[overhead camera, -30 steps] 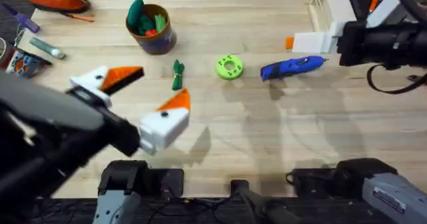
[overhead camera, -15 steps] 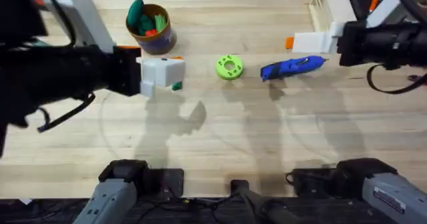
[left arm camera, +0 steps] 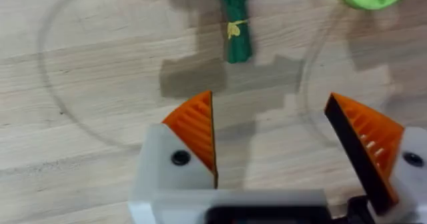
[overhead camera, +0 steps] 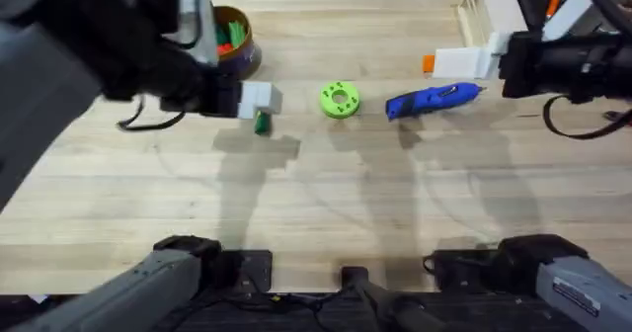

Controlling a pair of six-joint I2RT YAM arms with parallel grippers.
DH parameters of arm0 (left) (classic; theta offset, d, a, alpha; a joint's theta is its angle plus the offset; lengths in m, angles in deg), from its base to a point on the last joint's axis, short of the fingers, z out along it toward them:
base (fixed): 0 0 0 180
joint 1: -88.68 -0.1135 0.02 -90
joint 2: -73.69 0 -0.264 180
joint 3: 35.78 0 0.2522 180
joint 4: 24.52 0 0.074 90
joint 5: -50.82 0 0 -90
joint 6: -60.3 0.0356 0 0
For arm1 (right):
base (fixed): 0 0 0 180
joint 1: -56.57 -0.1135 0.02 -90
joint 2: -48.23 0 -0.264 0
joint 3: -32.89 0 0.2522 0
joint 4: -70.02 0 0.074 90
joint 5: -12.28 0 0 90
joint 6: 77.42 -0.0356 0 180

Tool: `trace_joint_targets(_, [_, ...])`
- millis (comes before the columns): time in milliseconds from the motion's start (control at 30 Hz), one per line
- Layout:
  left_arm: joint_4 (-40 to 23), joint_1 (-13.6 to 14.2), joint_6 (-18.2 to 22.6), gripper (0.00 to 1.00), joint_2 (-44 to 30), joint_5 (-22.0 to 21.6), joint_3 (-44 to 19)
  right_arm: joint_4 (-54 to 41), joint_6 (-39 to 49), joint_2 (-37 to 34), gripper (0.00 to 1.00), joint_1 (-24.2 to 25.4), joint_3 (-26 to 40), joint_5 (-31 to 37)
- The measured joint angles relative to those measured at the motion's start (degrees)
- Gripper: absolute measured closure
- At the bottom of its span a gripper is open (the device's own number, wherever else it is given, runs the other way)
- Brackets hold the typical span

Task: Pick up the gripper from the table and insert it into the empty holder that is missing its gripper. Then pick up a screw, insert it into the mounting hole, and use the screwdriver to tighten it. Finally, clean up the table by picking up the vegetable and placing it into the bucket.

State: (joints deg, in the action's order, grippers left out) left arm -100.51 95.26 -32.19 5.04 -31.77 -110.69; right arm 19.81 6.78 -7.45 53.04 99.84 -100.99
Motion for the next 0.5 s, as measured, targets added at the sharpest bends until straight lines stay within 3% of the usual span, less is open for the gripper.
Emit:
trace_joint_targets(133, [1.97,1.76,-1.45,0.015,-6.75,-2.67,-1.21,0.00,0.00,0.00,0.010,0.00,0.00,-0.02])
trace_joint_targets(300, [6.04,1.81,-2.31,0.015,-14.35,-4.14,-1.29,0.00,0.00,0.00,0.009,0.00,0.00,0.00])
trace_joint_targets(333, [8.77,1.83,-2.34,0.015,-18.73,-4.28,-1.54,0.00,0.00,0.00,0.009,0.00,0.00,0.00])
trace_joint_targets(500, [9.16,3.08,-2.34,0.015,-25.75,-5.34,-4.14,0.00,0.00,0.00,0.009,0.00,0.00,0.00])
